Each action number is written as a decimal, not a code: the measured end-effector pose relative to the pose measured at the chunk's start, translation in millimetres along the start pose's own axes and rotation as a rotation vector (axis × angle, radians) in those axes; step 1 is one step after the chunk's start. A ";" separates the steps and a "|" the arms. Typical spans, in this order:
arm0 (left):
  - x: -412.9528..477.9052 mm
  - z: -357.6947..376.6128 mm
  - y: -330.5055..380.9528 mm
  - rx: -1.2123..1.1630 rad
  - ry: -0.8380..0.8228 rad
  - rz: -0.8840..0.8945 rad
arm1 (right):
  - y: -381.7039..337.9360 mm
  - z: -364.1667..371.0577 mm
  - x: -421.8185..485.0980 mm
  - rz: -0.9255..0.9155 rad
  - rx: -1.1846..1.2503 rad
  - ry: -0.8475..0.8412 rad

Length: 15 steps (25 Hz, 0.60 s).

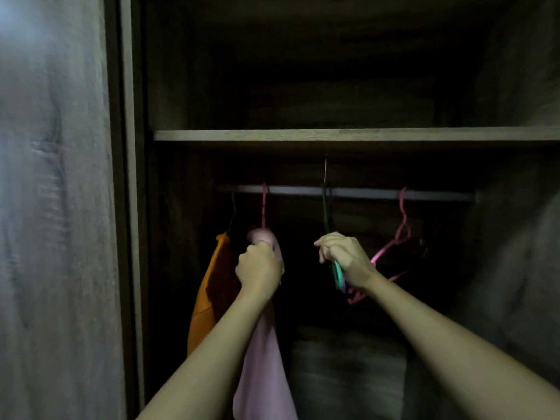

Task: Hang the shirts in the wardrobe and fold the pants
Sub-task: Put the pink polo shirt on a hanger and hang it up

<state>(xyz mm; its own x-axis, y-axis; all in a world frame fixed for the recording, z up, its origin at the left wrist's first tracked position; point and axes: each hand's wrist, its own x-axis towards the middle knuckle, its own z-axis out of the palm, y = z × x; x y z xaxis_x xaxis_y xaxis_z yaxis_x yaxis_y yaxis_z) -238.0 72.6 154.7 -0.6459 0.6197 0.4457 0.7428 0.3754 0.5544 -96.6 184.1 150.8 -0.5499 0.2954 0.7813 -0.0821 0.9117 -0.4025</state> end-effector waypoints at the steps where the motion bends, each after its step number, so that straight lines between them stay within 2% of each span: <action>1: -3.7 0.3 0.5 0.009 -0.012 0.028 | 0.3 0.7 -0.4 -0.010 -0.015 -0.002; 5: -12.3 -5.6 -2.9 0.023 -0.065 0.071 | -10.0 -4.9 0.2 -0.054 -0.094 -0.067; 11: -15.6 -16.8 -17.2 0.004 -0.156 0.111 | -40.5 -37.4 14.6 -0.049 -0.325 -0.445; 13: -25.5 -22.8 -26.1 -0.028 -0.123 0.087 | -61.5 -34.1 20.6 -0.067 -0.366 -0.467; 15: -39.8 -30.9 -38.0 -0.041 -0.011 0.082 | -88.5 -16.0 24.2 -0.105 -0.376 -0.507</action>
<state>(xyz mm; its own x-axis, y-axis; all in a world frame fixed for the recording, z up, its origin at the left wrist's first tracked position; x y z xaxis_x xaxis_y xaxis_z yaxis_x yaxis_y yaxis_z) -246.0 12.4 137.6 -0.5815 0.6545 0.4832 0.7849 0.2951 0.5449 -89.2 115.1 213.0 -0.8871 0.1110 0.4481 0.0893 0.9936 -0.0693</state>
